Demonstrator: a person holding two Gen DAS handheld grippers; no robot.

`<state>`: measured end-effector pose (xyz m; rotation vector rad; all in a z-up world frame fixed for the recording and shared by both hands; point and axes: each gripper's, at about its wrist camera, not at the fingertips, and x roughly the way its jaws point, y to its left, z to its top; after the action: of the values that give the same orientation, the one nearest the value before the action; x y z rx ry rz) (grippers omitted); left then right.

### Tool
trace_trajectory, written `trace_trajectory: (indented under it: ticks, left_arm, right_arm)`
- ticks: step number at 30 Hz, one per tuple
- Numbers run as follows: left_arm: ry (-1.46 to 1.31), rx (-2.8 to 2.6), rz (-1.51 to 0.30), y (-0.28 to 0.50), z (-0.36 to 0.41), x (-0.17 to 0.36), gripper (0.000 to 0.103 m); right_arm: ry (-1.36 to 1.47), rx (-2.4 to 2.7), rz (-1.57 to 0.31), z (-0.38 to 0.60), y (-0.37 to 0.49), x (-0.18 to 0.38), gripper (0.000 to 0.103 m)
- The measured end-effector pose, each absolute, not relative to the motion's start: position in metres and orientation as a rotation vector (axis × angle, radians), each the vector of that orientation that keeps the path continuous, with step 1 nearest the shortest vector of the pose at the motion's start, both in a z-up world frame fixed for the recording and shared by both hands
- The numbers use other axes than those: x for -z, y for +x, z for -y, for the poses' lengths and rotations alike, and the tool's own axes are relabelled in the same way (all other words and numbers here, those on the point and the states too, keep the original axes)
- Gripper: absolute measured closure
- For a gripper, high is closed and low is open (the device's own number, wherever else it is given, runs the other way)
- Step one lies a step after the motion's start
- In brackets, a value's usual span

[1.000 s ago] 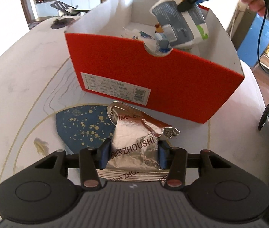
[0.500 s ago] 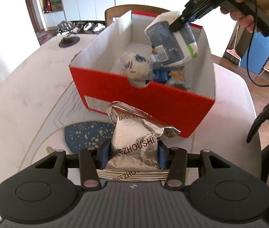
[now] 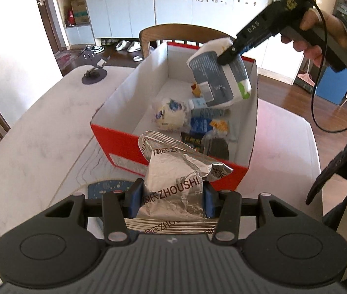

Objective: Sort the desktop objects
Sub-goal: 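Lower the white bag into the shoebox with the right gripper while the left brings the foil bag over it, then open the right gripper to release the white bag while the left drops the foil bag in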

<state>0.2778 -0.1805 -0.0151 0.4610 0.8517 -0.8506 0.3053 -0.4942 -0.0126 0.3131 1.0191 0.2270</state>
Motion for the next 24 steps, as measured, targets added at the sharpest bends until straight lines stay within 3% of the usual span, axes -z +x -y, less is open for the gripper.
trace_trajectory:
  ticks: [24]
  left_arm:
    - [0.487,0.746,-0.906,0.306,0.290,0.013,0.056]
  right_arm:
    - [0.340,-0.227,-1.014,0.514,0.305,0.020,0.087]
